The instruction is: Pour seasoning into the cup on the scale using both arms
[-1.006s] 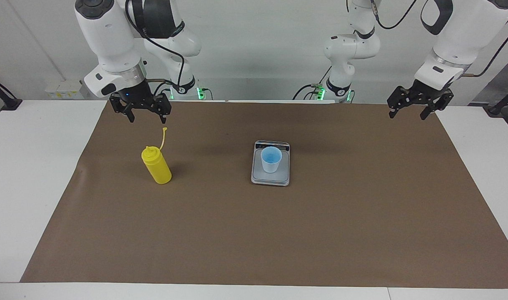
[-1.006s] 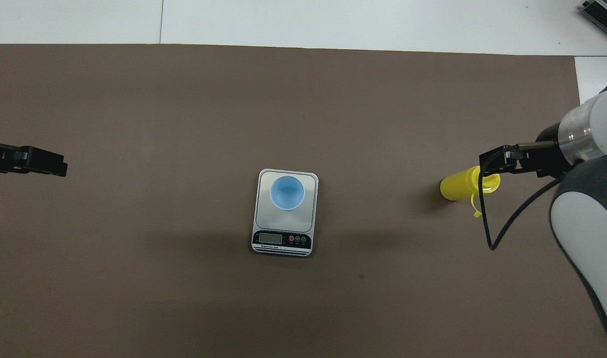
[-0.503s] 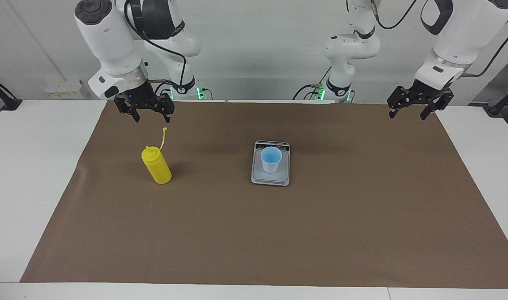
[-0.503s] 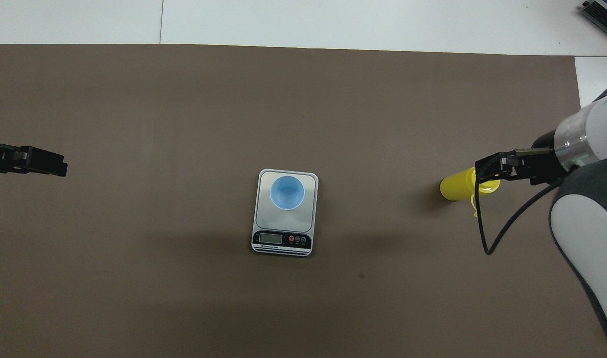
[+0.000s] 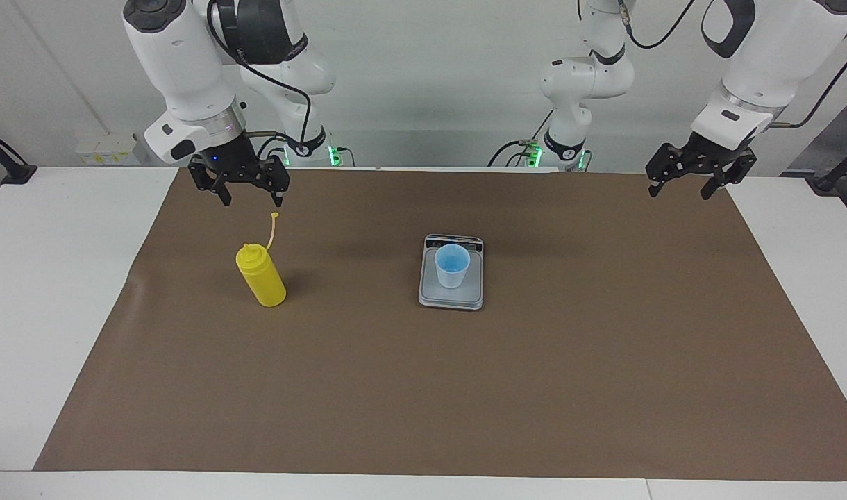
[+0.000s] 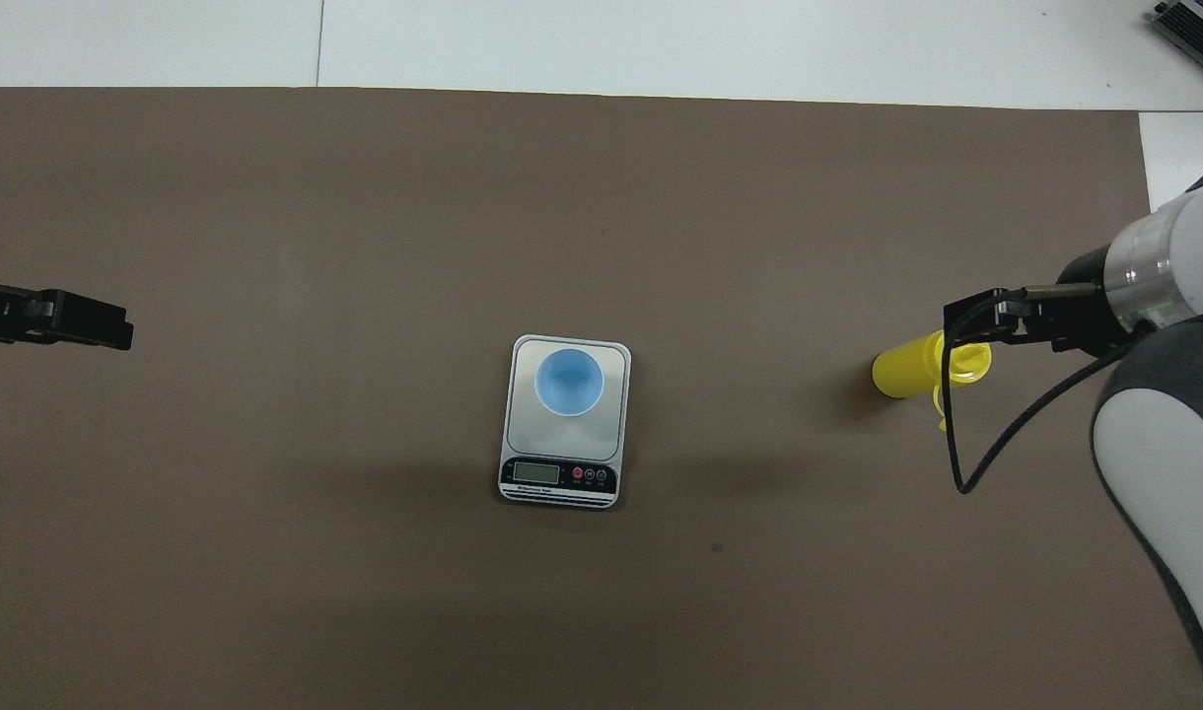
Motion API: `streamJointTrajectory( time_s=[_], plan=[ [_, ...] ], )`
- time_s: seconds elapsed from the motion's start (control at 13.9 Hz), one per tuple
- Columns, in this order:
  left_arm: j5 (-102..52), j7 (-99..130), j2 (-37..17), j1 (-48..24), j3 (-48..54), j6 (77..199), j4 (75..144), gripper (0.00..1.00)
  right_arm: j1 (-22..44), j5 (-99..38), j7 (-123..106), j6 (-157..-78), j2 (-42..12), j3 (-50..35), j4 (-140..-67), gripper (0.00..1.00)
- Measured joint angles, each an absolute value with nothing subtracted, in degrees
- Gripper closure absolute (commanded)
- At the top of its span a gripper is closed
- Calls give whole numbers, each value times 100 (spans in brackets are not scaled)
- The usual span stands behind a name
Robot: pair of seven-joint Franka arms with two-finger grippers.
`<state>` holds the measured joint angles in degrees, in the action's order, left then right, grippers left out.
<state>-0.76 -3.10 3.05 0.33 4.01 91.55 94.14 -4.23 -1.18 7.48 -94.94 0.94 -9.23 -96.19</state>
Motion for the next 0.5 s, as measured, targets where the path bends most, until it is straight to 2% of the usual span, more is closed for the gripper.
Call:
streamJointTrajectory(
  time_s=[0.5],
  plan=[
    [-76,-310,305,33,401,9156,9417,0,-410,-100,1046,-9494,94,-919,-9619,0]
  ],
)
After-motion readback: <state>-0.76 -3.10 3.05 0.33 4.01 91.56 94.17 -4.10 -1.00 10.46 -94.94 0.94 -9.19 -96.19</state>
